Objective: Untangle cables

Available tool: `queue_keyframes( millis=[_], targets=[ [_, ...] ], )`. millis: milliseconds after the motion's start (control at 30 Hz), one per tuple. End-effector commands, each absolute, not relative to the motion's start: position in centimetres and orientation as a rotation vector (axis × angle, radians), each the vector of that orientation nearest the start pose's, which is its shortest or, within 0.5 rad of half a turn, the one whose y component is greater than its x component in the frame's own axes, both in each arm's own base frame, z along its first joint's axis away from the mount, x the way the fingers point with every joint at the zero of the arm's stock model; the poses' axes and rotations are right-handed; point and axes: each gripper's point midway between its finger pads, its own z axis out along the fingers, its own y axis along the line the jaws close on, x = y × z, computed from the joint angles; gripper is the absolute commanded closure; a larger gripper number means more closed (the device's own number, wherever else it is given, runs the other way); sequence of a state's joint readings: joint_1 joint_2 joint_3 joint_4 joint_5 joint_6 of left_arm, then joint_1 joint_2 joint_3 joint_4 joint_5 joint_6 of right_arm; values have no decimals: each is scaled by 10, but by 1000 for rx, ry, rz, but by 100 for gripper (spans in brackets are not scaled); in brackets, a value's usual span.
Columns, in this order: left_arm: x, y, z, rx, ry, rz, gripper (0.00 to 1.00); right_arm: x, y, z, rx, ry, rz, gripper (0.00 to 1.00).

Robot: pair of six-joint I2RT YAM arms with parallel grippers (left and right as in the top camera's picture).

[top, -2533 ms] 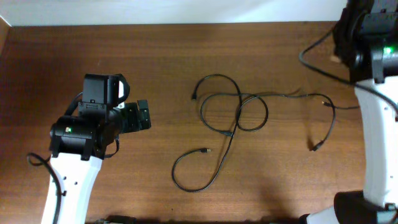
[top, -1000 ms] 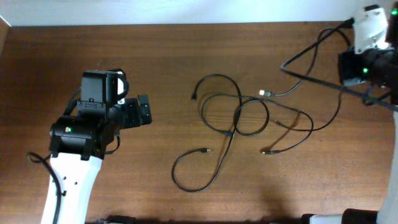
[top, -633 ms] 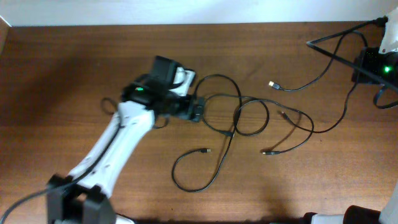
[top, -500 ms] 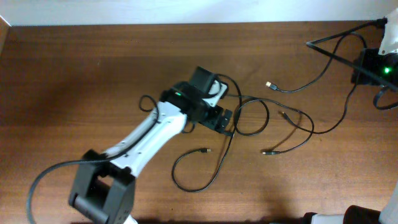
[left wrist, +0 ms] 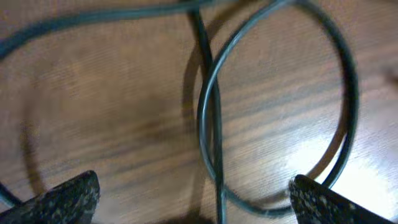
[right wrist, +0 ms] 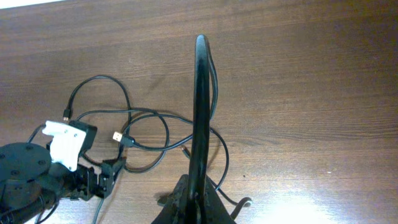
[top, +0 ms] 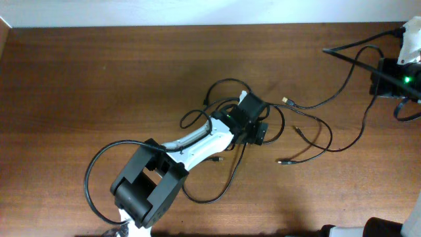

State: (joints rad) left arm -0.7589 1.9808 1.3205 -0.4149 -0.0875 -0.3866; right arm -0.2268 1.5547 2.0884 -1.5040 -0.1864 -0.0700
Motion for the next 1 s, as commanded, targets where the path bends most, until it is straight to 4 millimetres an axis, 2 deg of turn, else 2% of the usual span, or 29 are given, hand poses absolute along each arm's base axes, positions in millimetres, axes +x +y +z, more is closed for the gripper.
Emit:
queue_keyframes(
  millis=[0, 133, 233, 333, 400, 500, 567, 700, 767, 867, 967],
  targets=[
    [365, -310, 33, 385, 2601, -208, 1, 330, -41, 354, 136, 2514, 146, 96],
    [368, -297, 8, 424, 2607, -57, 1, 327, -40, 352, 139, 2532, 151, 96],
    [364, -300, -10, 447, 2625, -42, 1, 327, -40, 352, 139, 2531, 151, 96],
    [360, -299, -16, 465, 2606, 38, 1, 326, -40, 352, 139, 2533, 151, 96],
    [362, -285, -15, 455, 2600, 139, 1, 326, -40, 352, 139, 2533, 151, 96],
    [368, -249, -18, 399, 2640, 267, 1, 326, -40, 351, 135, 2536, 150, 96],
    [379, -217, -21, 271, 2689, 296, 1, 324, -40, 350, 127, 2543, 147, 96],
    [394, -144, -26, 64, 2794, 368, 1, 320, -52, 347, 154, 2569, 59, 96],
    [396, -97, -28, -91, 2844, 425, 1, 319, -54, 346, 159, 2574, 40, 96],
    [393, -69, -34, -226, 2918, 357, 1, 317, -65, 346, 184, 2577, -42, 96],
    [391, -64, -36, -254, 2947, 314, 1, 324, -71, 351, 195, 2541, -80, 96]
  ],
)
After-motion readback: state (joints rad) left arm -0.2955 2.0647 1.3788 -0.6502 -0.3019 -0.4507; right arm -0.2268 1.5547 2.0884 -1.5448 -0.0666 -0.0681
